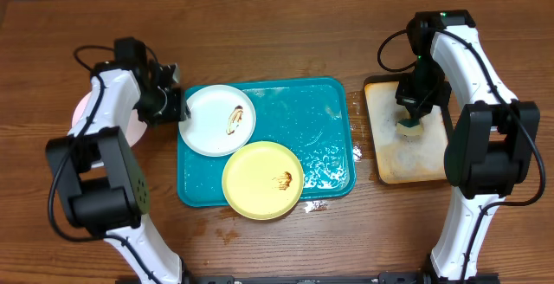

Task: Clean dirty plates on tray and stack at the side
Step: 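Move the left gripper to the white plate's rim and grasp it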

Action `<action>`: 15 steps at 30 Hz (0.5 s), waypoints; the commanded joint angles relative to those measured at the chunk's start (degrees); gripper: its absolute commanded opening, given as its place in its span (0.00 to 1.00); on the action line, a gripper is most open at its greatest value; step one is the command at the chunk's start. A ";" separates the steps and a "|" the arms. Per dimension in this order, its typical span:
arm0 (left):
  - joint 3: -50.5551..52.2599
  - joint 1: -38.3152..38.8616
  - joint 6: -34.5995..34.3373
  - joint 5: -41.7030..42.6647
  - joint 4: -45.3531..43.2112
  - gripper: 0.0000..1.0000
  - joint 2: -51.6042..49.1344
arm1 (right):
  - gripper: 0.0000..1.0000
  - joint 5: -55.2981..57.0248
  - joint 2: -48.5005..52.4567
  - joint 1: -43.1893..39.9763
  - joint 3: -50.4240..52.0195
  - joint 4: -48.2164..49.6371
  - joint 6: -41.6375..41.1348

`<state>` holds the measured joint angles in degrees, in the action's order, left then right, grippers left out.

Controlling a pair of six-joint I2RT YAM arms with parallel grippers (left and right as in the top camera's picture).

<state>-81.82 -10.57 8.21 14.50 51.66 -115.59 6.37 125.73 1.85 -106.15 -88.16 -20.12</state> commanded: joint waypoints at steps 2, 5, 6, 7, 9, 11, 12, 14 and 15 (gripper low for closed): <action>2.12 0.11 1.62 2.05 -1.49 0.44 -1.27 | 0.04 -0.02 -2.51 -0.37 0.00 -0.46 0.26; 2.27 0.11 1.42 2.08 -1.75 0.40 -1.27 | 0.04 -0.04 -2.51 -0.37 0.00 -0.46 0.24; 2.27 0.11 1.27 2.10 -1.86 0.37 -1.27 | 0.04 -0.04 -2.51 -0.37 0.00 -0.44 0.24; 2.27 0.11 1.16 2.08 -1.90 0.32 -1.27 | 0.04 -0.04 -2.51 -0.37 0.00 -0.44 0.24; 2.27 0.11 0.50 2.08 -1.99 0.31 -1.27 | 0.04 -0.04 -2.51 -0.37 0.00 -0.42 0.24; 2.27 0.11 0.26 2.08 -2.01 0.41 -1.25 | 0.04 -0.04 -2.51 -0.37 0.00 -0.44 0.24; 2.27 0.11 -0.11 2.05 -2.01 0.43 -1.25 | 0.04 -0.04 -2.51 -0.37 0.00 -0.42 0.24; 2.27 0.11 -0.17 2.05 -1.99 0.43 -1.16 | 0.04 -0.04 -2.51 -0.37 0.00 -0.44 0.24; 2.25 0.11 -0.57 1.90 -2.03 0.45 -0.96 | 0.04 -0.04 -2.51 -0.37 0.00 -0.42 0.26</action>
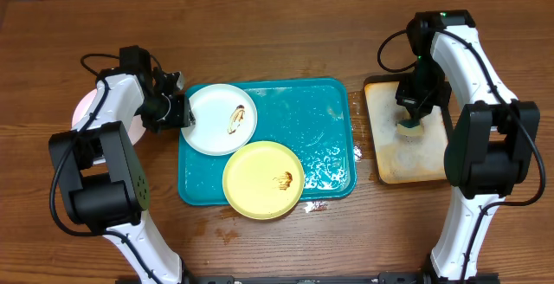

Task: Clean dirty plates on tray and stack at the side
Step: 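Move the left gripper to the white plate's rim and grasp it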

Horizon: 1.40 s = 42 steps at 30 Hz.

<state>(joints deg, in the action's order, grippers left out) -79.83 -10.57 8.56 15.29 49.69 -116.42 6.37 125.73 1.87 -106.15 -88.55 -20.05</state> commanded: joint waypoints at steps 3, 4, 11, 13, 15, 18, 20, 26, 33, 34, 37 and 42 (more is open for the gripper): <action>-0.07 0.11 -1.22 1.01 -0.04 0.45 0.66 | 0.04 -0.04 -2.51 -0.39 0.00 -0.02 0.20; -0.24 0.11 -1.44 1.01 0.02 0.45 1.05 | 0.04 -0.04 -2.51 -0.39 0.00 -0.02 0.20; -1.03 0.11 -1.75 0.72 0.15 0.47 6.67 | 0.04 -0.07 -2.51 -0.39 0.00 -0.02 0.17; -1.03 0.11 -1.97 0.68 0.24 0.48 7.61 | 0.04 -0.07 -2.51 -0.39 0.00 0.00 0.17; -1.03 0.11 -2.29 0.70 0.61 0.49 7.82 | 0.04 -0.07 -2.51 -0.39 0.00 -0.02 0.20; -1.01 0.13 -2.36 0.81 1.25 0.48 7.80 | 0.04 -0.07 -2.51 -0.39 0.00 -0.02 0.20; -1.01 0.13 -2.36 0.81 1.22 0.48 7.80 | 0.04 -0.07 -2.51 -0.39 0.00 -0.04 0.20; -0.98 0.13 -2.32 0.81 1.01 0.47 7.80 | 0.04 -0.07 -2.51 -0.39 0.00 -0.02 0.20; -0.94 0.11 -2.12 0.79 0.39 0.47 7.72 | 0.04 -0.07 -2.51 -0.39 0.00 -0.07 0.22; -0.94 0.11 -2.14 0.79 0.28 0.47 7.67 | 0.04 -0.07 -2.51 -0.39 0.00 -0.09 0.20; -0.94 0.11 -2.12 0.83 0.09 0.47 7.37 | 0.04 -0.07 -2.51 -0.39 0.00 -0.17 0.20; -0.90 0.17 -2.16 1.11 0.15 0.45 5.42 | 0.04 -0.07 -2.51 -0.39 0.00 -0.44 0.20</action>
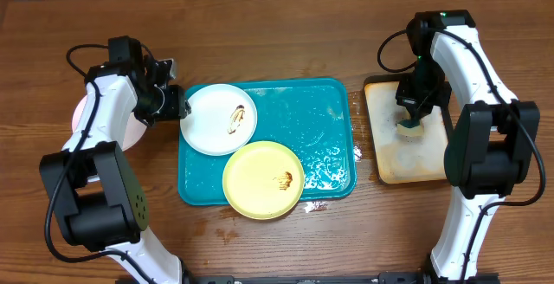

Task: Clean dirty plates on tray and stack at the side
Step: 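Move the left gripper to the white plate's rim and grasp it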

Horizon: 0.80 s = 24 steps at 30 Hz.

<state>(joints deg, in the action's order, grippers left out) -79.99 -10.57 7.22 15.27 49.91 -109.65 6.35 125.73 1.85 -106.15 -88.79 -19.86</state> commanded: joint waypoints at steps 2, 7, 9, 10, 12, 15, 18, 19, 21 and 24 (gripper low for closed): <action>-0.74 0.26 -0.83 1.38 -0.28 0.45 -2.03 | 0.04 -0.04 -2.51 -0.37 0.00 -0.20 0.00; -0.74 0.66 -0.83 1.36 -0.48 0.45 -3.28 | 0.04 -0.04 -2.51 -0.37 0.00 -0.20 0.00; -0.74 0.90 -0.83 1.33 -0.50 0.46 -4.11 | 0.04 -0.04 -2.51 -0.37 0.00 -0.24 0.00; -0.74 1.03 -0.83 1.36 -0.48 0.47 -4.42 | 0.04 -0.04 -2.51 -0.37 0.00 -0.33 0.00; -0.74 1.36 -0.85 1.44 -0.48 0.46 -5.05 | 0.04 -0.04 -2.51 -0.37 0.00 -0.46 0.00; -0.74 2.36 -0.83 1.88 -0.55 0.46 -5.44 | 0.04 -0.04 -2.51 -0.37 0.00 -0.50 0.00; -0.74 3.54 -0.83 1.88 -0.94 0.45 -5.44 | 0.04 -0.04 -2.51 -0.37 0.00 -0.63 0.00; -0.74 3.91 -0.83 1.84 -1.07 0.45 -5.44 | 0.04 -0.04 -2.51 -0.37 0.00 -0.66 0.00; -0.74 4.79 -0.83 1.66 -1.31 0.41 -5.44 | 0.04 -0.04 -2.51 -0.37 0.00 -0.74 0.00; -0.74 5.57 -1.11 1.18 -1.73 0.39 -5.44 | 0.04 -0.04 -2.51 -0.37 0.00 -0.90 0.00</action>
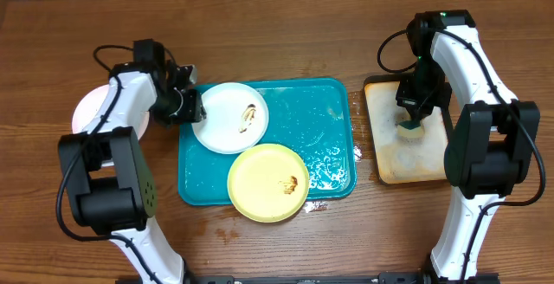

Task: Clean dirty plates on tray and stack at the side

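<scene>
A white plate (227, 121) with a brown smear lies at the back left of the teal tray (303, 115). My left gripper (192, 109) is shut on its left rim. A yellow plate (264, 184) with a small brown smear lies at the tray's front, overhanging the front edge and touching the white plate. A pale pink plate (89, 111) rests on the table left of the tray, partly hidden by my left arm. Over on the right, my right gripper (414, 111) points down, shut on a sponge (408, 127) on the beige board (402, 158).
Water and foam cover the right half of the tray. Wet spots lie on the wooden table at the tray's front edge (316, 204) and its right edge. Both arm bases stand at the near corners.
My left gripper has moved to the right, and the white plate has shifted right with it, further onto the tray. The yellow plate has been nudged slightly right. The right arm is unchanged.
My left gripper stayed at the white plate's left rim through all earlier moments, the arm shifting slightly while the plate hardly moved. Now plate and gripper are further right. My right gripper has stayed on the sponge on the board throughout.
</scene>
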Action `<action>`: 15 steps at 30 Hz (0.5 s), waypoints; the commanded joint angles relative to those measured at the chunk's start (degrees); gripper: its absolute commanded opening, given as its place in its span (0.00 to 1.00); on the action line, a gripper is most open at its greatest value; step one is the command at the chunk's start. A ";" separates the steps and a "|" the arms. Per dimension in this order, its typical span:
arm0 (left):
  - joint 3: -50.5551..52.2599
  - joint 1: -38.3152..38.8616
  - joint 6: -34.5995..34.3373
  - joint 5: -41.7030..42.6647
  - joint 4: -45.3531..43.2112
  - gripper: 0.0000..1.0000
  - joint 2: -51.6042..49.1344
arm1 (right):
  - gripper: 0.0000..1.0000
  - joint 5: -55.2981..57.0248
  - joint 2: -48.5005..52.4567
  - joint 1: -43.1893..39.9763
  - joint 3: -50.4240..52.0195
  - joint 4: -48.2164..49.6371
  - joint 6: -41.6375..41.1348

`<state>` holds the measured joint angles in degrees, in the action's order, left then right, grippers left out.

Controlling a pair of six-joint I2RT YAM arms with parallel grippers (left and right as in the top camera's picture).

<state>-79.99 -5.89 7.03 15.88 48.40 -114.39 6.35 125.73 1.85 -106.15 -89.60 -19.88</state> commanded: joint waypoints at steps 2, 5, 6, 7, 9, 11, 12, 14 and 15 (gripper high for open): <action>-0.74 1.01 -1.20 0.57 -0.33 0.43 -0.70 | 0.04 -0.04 -2.51 -0.37 0.00 -0.26 0.02; -0.74 0.98 -1.92 0.50 -0.46 0.41 -0.70 | 0.04 -0.04 -2.51 -0.37 0.00 -0.31 0.04; -0.74 0.98 -1.92 0.48 -0.48 0.38 -0.70 | 0.04 -0.04 -2.51 -0.37 0.00 -0.31 0.04; -0.74 0.98 -1.92 0.42 -0.50 0.38 -0.70 | 0.04 -0.04 -2.51 -0.37 0.00 -0.31 0.04; -0.74 0.98 -2.12 0.17 -0.55 0.40 -0.70 | 0.04 -0.04 -2.51 -0.37 0.00 -0.28 0.04; -0.74 0.98 -3.32 -0.72 -0.83 0.49 -0.70 | 0.04 -0.04 -2.51 -0.35 0.00 -0.28 0.04; -0.74 0.98 -4.00 -1.31 -1.01 0.51 -0.70 | 0.04 -0.04 -2.51 -0.35 0.00 -0.26 0.04; -0.74 0.98 -4.13 -1.31 -1.33 0.52 -0.70 | 0.04 -0.02 -2.51 -0.35 0.00 -0.20 0.04; -0.74 0.98 -4.42 -1.42 -1.57 0.54 -0.70 | 0.04 -0.02 -2.51 -0.35 0.00 -0.11 0.04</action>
<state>-79.99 -4.89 4.40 15.22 47.24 -114.39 6.35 125.73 1.87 -106.15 -89.80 -19.86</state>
